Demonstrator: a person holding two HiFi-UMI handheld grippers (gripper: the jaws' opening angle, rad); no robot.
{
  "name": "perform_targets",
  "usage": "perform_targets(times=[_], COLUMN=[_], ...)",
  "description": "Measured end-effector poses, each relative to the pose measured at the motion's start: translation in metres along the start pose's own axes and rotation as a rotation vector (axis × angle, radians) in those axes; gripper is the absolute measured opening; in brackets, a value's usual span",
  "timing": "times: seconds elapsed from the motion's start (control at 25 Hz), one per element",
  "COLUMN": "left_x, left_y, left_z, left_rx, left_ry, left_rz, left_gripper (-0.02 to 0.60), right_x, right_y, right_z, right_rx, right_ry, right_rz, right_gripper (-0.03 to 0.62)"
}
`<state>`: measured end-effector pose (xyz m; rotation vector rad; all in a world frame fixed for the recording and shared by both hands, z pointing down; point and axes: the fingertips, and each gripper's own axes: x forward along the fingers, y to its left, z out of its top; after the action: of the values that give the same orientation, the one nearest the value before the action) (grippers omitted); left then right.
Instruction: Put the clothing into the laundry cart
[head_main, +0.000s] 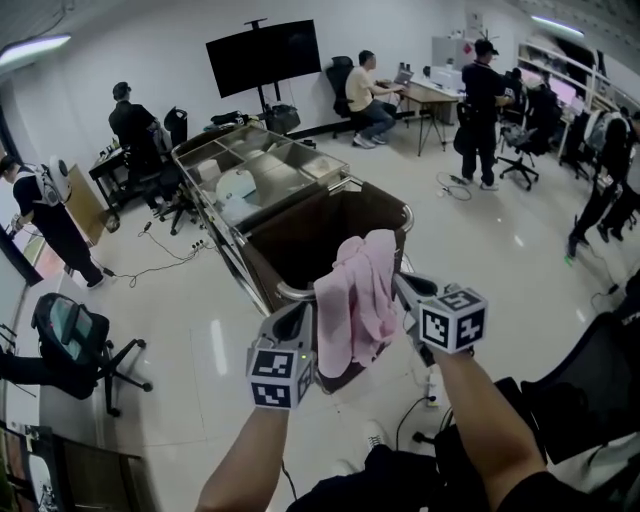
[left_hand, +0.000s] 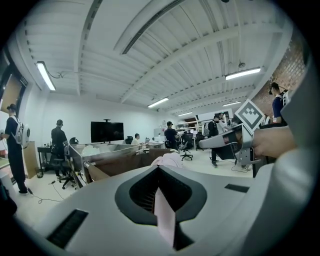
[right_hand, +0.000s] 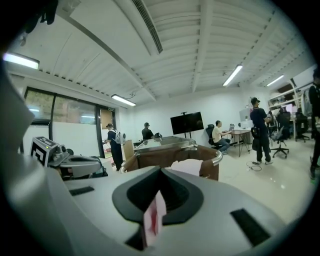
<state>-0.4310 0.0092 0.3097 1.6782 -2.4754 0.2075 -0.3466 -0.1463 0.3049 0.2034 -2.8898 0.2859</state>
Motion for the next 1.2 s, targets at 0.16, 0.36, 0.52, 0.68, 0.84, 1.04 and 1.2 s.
perform_targets(times=[0.16,0.36,0.52,0.68,0.84,1.04,1.2], left_x=[-0.012,-0.02,-0.021,-0.02,-0.013,-0.011,-0.005], left_y=[-0.012,-0.02,-0.03,-0.042,-0.049,-0.059,-0.064], left_z=[-0.02,-0.038,-0.053,-0.064,-0.073,-0.082,-0.081], left_rx=[-0.025,-0.031,-0.034,-0.053,-0.064,-0.078,-0.072], left_ry=[0.018,0.049,0.08,0.104,0.118,0.135,0.142], left_rz=[-0.019,-0.027,-0.027,-0.027,-0.012,0.003,0.012], left_gripper=[0.0,0.0,0.0,0.0,0.0,0.0,0.0], right_x=[-0.018,-0.025,-0.03,-0.04,-0.043,-0.049,-0.05], right_y=[0.01,0.022,0.026,0.023,0.016,0.006,-0.003], right_z=[-0.031,-0.056,-0.072,-0.085,-0.091,-0.1,-0.096], right_rx=[0.026,0.043,0.038,0.04,0.029,0.027,0.032], right_ry=[0.033,0.061,0.089,0.116,0.136,0.154,0.142], right_rz=[-0.01,0.0,0.017,0.039,0.068,0.086,0.098], right_gripper=[0.002,0.002,0.002,0.002,0.002,0.002,0.002])
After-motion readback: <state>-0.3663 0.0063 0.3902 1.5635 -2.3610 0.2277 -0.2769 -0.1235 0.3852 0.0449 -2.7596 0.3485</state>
